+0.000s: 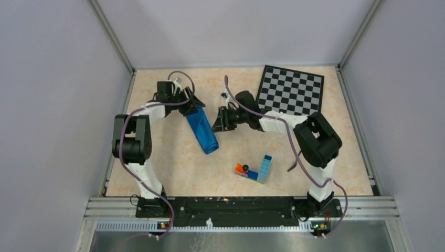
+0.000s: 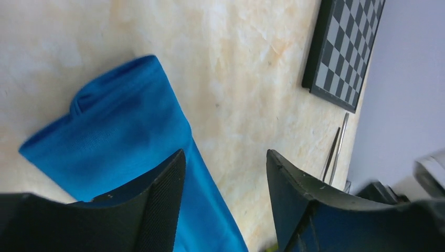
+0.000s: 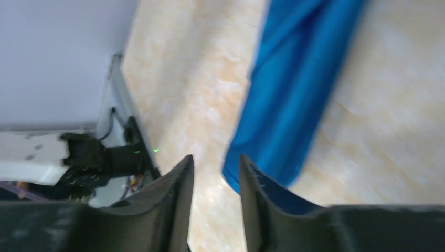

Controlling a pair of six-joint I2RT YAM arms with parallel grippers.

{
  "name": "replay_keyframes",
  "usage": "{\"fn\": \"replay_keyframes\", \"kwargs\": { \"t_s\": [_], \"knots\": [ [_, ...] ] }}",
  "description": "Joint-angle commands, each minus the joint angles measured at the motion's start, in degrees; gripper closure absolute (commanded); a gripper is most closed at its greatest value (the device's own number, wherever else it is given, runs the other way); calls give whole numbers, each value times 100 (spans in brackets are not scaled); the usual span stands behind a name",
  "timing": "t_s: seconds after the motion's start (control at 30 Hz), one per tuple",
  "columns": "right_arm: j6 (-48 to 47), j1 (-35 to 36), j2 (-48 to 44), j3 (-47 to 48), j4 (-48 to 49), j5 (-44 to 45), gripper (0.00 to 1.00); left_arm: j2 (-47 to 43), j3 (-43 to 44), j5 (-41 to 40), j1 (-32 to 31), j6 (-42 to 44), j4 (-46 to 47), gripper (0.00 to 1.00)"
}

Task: Fold the napkin into a case and place the utensils inside
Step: Smooth out the smaller rectangle-folded napkin at the center of the board.

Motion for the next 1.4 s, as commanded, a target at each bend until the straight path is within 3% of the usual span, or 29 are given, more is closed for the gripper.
{"fn": "replay_keyframes", "kwargs": {
  "t_s": [0.0, 0.13, 0.33, 0.47, 0.63, 0.83, 1.1, 1.37],
  "knots": [
    [403, 81, 612, 897, 974, -1435, 71, 421, 236, 154, 177, -213, 555, 39],
    [1108, 92, 1200, 952, 1969, -1973, 82, 905, 321, 79, 262, -277, 577, 38],
    [1252, 206, 1681, 323, 2522, -2173, 85, 1407, 116, 150, 259, -349, 673, 39],
    [1055, 200, 1788, 191, 2229, -2124, 86, 1429, -92, 166, 259, -383, 817, 39],
    [841, 208, 1243, 599, 1595, -2107, 86, 1288, -112, 79, 387, -313, 719, 40],
    [1245, 264, 1501, 779, 2090, -2080, 85, 1214, -122, 38, 413, -268, 664, 40],
    [1416, 319, 2304, 125, 2737, -1766, 85, 1156, -67, 12, 412, -143, 550, 40],
    [1559, 320, 1834, 687, 2361, -1784, 85, 766, 381, 5, 399, 102, -41, 34]
  ]
}}
